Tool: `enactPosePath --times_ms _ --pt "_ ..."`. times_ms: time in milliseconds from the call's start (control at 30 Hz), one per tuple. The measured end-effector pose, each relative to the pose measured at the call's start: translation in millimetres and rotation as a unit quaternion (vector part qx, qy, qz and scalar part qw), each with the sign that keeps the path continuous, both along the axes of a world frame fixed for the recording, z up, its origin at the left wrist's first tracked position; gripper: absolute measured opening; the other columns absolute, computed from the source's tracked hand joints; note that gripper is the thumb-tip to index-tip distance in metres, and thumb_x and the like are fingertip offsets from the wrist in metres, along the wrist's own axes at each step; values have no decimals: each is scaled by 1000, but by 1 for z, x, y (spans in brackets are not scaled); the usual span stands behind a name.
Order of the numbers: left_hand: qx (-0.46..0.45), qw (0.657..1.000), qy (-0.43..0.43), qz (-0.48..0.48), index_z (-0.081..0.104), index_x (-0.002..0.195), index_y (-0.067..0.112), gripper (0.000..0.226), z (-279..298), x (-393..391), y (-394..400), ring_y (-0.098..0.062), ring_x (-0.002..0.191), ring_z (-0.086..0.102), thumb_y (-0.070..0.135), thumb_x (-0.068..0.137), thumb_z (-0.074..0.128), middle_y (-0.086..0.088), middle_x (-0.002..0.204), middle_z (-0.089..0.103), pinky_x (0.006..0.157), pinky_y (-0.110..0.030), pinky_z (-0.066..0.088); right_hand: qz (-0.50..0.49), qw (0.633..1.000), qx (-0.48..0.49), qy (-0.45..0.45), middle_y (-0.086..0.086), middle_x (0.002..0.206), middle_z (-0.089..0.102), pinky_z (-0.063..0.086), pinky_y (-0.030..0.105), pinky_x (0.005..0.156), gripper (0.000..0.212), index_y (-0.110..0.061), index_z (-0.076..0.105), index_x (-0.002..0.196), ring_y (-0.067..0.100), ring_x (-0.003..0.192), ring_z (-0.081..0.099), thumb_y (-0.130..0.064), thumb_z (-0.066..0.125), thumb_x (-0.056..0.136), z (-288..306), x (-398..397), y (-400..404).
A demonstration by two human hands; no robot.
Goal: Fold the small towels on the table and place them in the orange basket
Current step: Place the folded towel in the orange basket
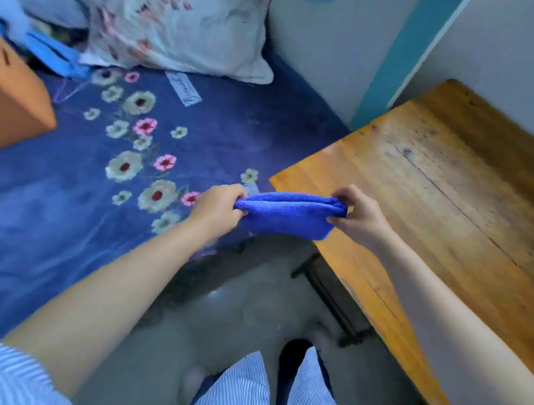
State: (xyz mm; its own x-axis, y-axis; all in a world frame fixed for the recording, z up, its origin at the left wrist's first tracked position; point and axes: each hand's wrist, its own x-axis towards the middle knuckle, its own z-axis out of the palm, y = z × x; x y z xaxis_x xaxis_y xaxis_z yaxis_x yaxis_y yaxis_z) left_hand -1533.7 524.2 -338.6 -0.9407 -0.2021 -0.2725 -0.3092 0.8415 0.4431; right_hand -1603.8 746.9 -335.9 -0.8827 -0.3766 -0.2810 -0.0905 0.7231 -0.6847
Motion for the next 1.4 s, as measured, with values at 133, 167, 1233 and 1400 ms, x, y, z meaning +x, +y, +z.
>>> enactPosePath --times_ms 133,167,1233,1400 --pt "-27 994 44 94 61 98 8 16 26 76 -98 -31 98 56 6 86 52 -9 102 65 73 -34 42 121 990 -2 73 19 112 62 36 25 81 36 5 59 111 29 101 56 6 64 75 19 44 -109" --pt "-26 992 53 110 61 98 8 15 29 89 -112 -31 97 56 5 86 52 -9 102 65 74 -34 43 141 986 5 83 20 112 62 37 27 83 35 5 60 111 32 103 56 4 64 76 24 52 -125" --pt "61 895 209 390 43 88 14 20 91 207 -598 -19 82 50 1 87 58 -3 89 53 61 -23 33 317 917 -82 229 21 109 63 23 11 69 34 2 63 110 33 105 56 9 60 77 87 91 -695" --pt "92 866 255 421 45 88 12 18 90 179 -674 -12 75 50 0 87 58 -1 92 53 56 -3 39 323 912 -95 236 25 108 61 24 10 71 34 8 62 108 36 103 56 15 57 75 85 65 -776"
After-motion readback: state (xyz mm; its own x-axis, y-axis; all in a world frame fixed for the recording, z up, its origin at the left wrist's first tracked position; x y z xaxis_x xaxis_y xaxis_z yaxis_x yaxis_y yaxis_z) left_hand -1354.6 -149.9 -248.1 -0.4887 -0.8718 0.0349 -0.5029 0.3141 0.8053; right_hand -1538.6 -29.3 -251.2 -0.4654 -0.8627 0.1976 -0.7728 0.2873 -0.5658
